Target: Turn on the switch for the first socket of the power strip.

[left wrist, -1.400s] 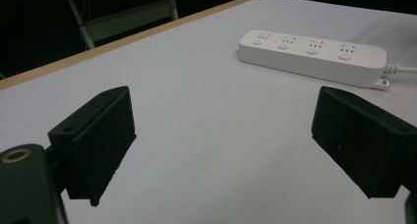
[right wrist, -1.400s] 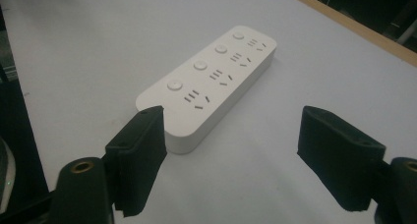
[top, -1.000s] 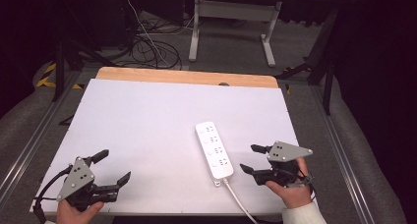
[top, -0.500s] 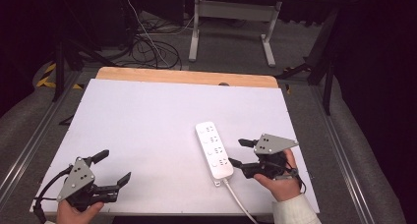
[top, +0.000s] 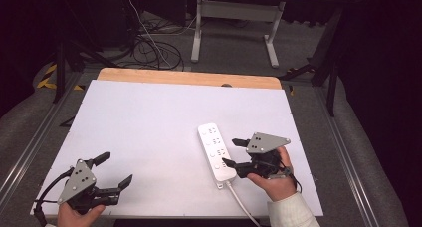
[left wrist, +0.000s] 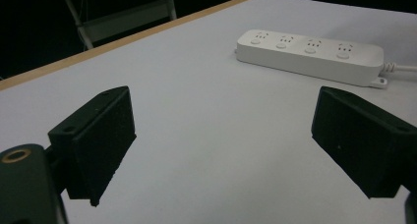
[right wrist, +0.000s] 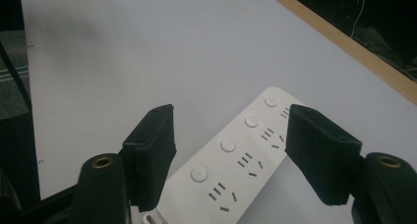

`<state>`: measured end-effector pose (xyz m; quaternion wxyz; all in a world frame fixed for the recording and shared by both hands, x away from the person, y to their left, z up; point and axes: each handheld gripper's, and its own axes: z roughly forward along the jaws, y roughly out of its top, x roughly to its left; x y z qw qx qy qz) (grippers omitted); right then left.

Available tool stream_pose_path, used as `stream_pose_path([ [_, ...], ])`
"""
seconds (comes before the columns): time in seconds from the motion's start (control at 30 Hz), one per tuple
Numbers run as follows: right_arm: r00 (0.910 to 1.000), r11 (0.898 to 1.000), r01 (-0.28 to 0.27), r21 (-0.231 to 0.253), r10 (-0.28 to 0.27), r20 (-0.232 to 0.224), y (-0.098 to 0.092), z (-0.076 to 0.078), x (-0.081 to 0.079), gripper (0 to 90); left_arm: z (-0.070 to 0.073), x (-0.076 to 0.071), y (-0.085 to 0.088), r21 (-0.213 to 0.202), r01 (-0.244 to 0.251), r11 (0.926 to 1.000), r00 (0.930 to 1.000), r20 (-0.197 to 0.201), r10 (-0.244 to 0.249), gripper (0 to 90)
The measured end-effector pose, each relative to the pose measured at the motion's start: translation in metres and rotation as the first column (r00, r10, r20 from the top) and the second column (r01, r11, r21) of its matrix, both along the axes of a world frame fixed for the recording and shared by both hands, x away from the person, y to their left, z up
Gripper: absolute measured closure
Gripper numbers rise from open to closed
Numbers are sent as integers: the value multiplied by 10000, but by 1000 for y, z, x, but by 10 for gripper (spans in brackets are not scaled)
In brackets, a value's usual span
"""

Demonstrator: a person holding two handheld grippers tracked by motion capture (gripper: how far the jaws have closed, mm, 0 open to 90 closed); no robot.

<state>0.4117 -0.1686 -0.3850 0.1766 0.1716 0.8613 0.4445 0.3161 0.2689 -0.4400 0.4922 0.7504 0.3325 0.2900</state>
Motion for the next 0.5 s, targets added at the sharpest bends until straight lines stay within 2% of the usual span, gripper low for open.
stream_pose_path([
  [0.4,9992,9990,-389,-204,388,-57,23,2,5,358,0,0,0,1,-13,10000,10000,-9,13,98],
  [0.5,9993,9990,-364,-275,361,-121,19,1,5,414,0,-1,0,-25,-22,10000,10000,-2,22,98],
])
